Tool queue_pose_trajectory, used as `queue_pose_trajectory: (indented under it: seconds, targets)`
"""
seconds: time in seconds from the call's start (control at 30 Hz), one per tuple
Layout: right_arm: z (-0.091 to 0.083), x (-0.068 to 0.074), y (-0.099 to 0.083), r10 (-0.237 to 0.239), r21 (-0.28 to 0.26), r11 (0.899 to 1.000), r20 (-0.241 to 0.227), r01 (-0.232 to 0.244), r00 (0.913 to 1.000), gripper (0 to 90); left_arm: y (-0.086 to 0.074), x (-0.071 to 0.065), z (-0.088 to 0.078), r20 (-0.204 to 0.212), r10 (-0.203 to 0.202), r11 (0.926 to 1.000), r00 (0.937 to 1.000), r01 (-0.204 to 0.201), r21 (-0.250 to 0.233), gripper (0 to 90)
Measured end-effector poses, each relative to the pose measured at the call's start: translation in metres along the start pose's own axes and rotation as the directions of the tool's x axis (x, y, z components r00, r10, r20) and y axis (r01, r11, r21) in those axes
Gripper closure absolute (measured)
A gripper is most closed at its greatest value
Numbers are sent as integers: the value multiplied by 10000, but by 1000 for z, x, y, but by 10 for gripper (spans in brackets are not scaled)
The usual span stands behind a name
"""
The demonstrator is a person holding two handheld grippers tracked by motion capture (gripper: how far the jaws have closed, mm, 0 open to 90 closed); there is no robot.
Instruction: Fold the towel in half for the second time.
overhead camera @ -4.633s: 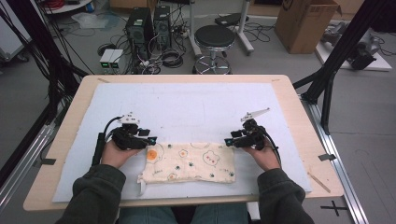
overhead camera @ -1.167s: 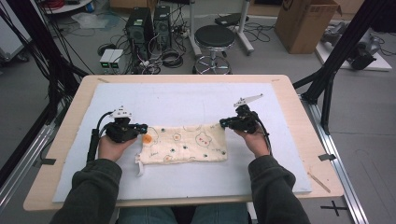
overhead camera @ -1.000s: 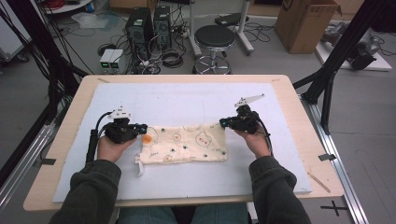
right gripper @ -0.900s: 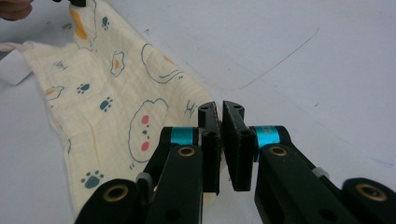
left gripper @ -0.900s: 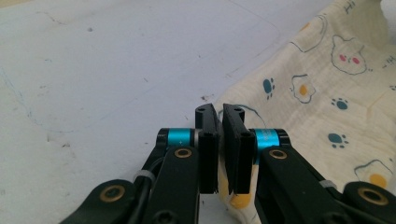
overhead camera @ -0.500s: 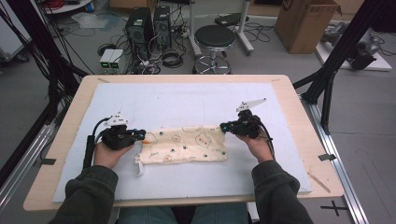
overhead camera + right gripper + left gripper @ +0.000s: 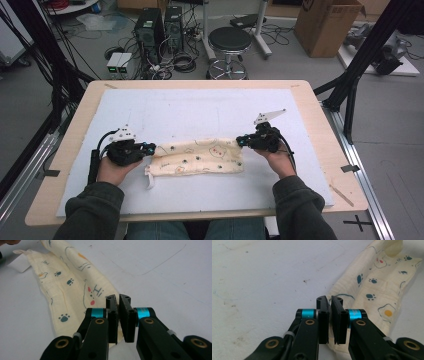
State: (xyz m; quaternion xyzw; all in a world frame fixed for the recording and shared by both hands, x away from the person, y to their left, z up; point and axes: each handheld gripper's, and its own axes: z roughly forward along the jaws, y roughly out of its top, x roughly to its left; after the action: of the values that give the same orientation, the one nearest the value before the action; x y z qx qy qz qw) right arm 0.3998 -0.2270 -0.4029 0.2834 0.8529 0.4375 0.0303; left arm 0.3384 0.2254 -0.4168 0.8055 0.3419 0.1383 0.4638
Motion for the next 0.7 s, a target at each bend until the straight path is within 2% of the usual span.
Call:
queue_pose_trajectory:
  seconds: [0.13, 0.17, 0.5, 0.57, 0.7]
  targets:
    - [-1, -2, 0, -127, 88, 9999, 171, 126, 9998, 857, 0, -2, -1, 59, 107, 9999, 9999, -107, 23, 843]
    - [-2, -2, 0, -39, 54, 10000, 183, 38, 9998, 857, 0, -2, -1, 61, 116, 9999, 9999, -116, 44, 843]
    - [-6, 7, -1, -347, 24, 9994, -113, 348, 9993, 856, -5, -7, -5, 178, 181, 9997, 9997, -184, 172, 842]
    - [-6, 9, -3, -376, 9, 9993, -117, 376, 9992, 857, -5, -9, -6, 191, 338, 9990, 9992, -343, 282, 842]
    - [-7, 12, -10, -360, -22, 9993, -179, 360, 9992, 856, -5, -12, -7, 258, 408, 9987, 9988, -416, 294, 843]
